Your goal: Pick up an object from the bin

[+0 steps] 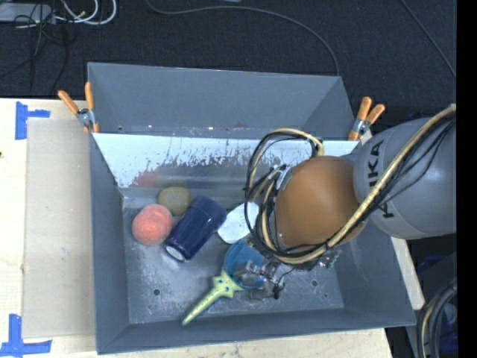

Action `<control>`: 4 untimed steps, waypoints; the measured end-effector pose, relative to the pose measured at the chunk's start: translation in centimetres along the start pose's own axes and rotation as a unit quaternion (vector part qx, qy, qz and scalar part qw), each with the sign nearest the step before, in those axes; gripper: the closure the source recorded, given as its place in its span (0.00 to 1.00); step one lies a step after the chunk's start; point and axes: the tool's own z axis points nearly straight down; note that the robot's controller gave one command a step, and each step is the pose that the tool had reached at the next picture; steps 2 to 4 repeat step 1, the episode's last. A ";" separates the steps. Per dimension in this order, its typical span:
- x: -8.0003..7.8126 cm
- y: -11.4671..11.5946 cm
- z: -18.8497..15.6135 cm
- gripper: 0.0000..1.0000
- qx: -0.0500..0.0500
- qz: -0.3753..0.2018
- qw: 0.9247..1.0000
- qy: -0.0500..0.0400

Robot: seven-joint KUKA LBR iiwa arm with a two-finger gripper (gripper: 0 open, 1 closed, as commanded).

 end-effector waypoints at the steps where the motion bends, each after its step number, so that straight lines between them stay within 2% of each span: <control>1: -0.1 -0.1 -1.4 1.00 0.001 0.000 1.000 -0.001; 4: -0.1 -0.1 -1.4 1.00 0.001 0.000 1.000 -0.001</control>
Offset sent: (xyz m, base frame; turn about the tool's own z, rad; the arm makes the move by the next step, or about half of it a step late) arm -0.0001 0.0000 0.0014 0.0000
